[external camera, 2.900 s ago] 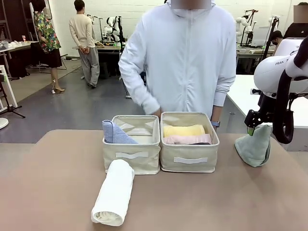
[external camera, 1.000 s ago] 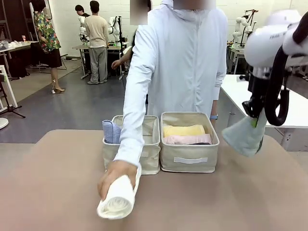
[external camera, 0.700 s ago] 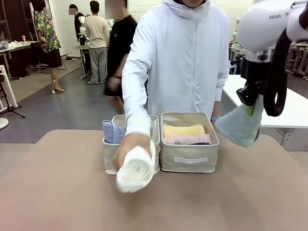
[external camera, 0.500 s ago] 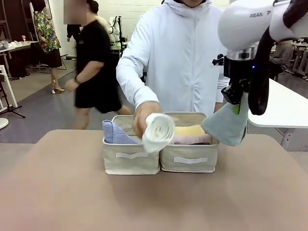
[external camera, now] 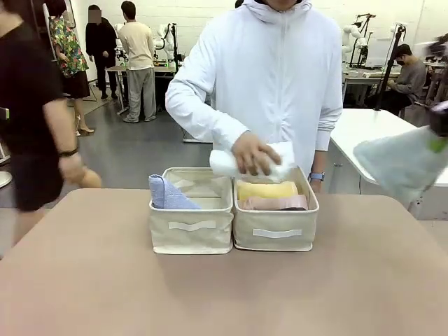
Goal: Sort the towels based on their folding style.
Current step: Pick up another triangle-folded towel from the table and place it in the left Fabric basket.
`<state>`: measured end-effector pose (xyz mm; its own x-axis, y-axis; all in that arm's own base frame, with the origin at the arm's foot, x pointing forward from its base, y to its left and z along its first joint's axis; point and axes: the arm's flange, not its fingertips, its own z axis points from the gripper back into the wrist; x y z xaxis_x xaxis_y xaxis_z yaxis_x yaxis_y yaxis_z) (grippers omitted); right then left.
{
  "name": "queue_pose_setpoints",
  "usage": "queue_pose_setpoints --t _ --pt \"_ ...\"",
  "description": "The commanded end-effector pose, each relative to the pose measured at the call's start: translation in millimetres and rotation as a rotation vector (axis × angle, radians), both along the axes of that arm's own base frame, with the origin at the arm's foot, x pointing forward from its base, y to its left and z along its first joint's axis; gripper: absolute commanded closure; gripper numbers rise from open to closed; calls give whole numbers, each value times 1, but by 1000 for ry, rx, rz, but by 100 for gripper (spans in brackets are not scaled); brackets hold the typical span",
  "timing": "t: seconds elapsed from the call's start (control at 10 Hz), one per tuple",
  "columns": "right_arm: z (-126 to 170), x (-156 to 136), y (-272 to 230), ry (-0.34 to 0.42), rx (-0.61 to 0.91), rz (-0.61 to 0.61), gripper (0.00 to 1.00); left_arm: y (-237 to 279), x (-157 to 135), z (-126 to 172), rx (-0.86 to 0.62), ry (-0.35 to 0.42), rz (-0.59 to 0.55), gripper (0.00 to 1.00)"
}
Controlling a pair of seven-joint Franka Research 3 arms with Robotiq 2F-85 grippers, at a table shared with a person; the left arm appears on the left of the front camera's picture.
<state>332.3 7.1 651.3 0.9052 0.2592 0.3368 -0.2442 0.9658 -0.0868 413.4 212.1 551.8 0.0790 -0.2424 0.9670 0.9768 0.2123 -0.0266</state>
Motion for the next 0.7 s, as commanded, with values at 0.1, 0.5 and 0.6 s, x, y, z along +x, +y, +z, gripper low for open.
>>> queue_pose_setpoints --t 0.1,0.5,0.6 --pt "-12 -28 -14 -44 36 12 86 1 0 2 -5 -14 2 0" --pt "1 -49 -25 -65 38 -14 86 1 0 2 -5 -14 2 0" --pt "1 -49 -25 -65 38 -14 86 1 0 2 -5 -14 2 0"
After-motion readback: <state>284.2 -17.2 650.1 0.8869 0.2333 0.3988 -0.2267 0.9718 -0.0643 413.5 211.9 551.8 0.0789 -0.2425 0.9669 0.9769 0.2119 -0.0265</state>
